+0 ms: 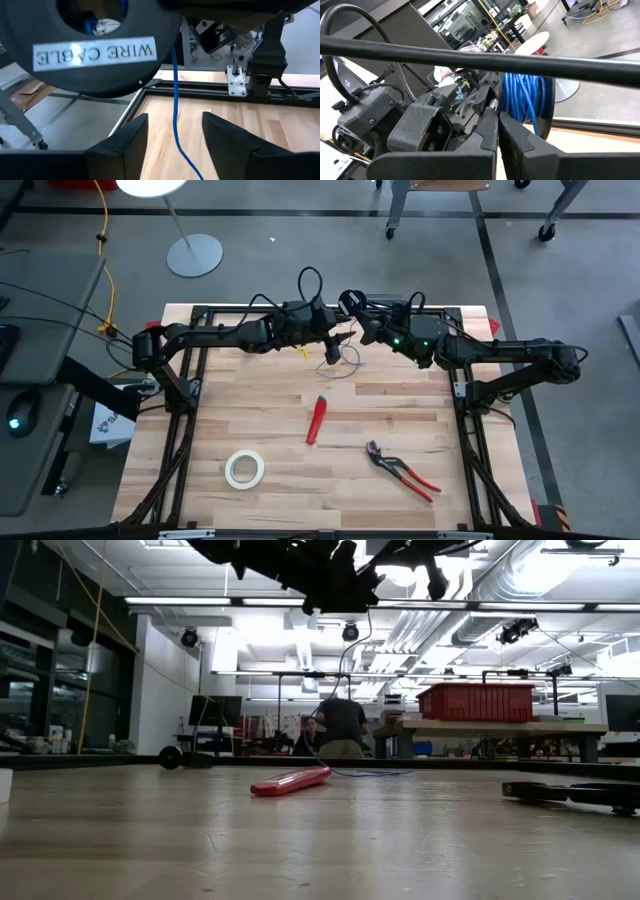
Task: Coil cords
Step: Uncoil the blue wire cable from the black spool
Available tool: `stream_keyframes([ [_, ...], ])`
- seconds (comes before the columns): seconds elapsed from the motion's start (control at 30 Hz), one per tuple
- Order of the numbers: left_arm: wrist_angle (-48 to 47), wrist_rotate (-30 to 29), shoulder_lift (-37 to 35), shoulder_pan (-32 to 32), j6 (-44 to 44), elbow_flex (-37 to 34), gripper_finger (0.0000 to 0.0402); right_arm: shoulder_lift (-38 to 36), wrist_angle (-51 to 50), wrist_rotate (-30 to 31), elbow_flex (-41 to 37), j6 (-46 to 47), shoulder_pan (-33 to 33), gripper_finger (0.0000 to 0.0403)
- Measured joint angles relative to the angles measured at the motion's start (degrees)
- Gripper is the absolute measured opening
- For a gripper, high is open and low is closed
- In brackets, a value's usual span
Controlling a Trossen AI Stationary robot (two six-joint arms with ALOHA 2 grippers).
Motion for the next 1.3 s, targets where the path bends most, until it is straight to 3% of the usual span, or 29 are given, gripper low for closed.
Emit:
stream_keyframes([
  [0.13,0.8,0.1,0.7,-0.5,0.0,0.0,0.0126,0.0,0.2,0.0,0.0,0.0,0.0,0.0000],
  [0.33,1.8,0.3,0.8,-0.9,1.6,0.0,0.0012,0.0,0.2,0.0,0.0,0.0,0.0,0.0000],
  [0.47,-2.0,1.3,-0.8,-0.8,-1.3,0.0,0.0004,0.0,0.2,0.0,0.0,-0.1,0.0,0.0000],
  [0.67,-16.0,8.5,-4.5,-0.9,-5.4,0.0,0.0002,0.0,-1.1,-0.5,0.0,0.2,0.1,0.0000],
  [0.87,-26.2,14.5,-6.3,-1.7,-7.3,0.0,0.0001,-0.1,-10.3,0.3,0.0,8.0,0.0,0.0004],
  [1.2,-30.6,22.6,-7.3,-1.6,-11.3,0.0,0.0001,-1.2,-21.3,-1.7,0.0,10.9,0.0,0.0117],
  [1.3,-31.6,23.1,-8.7,-1.2,-11.4,2.3,0.0000,-2.4,-23.6,-5.0,0.0,9.2,0.0,0.0143],
])
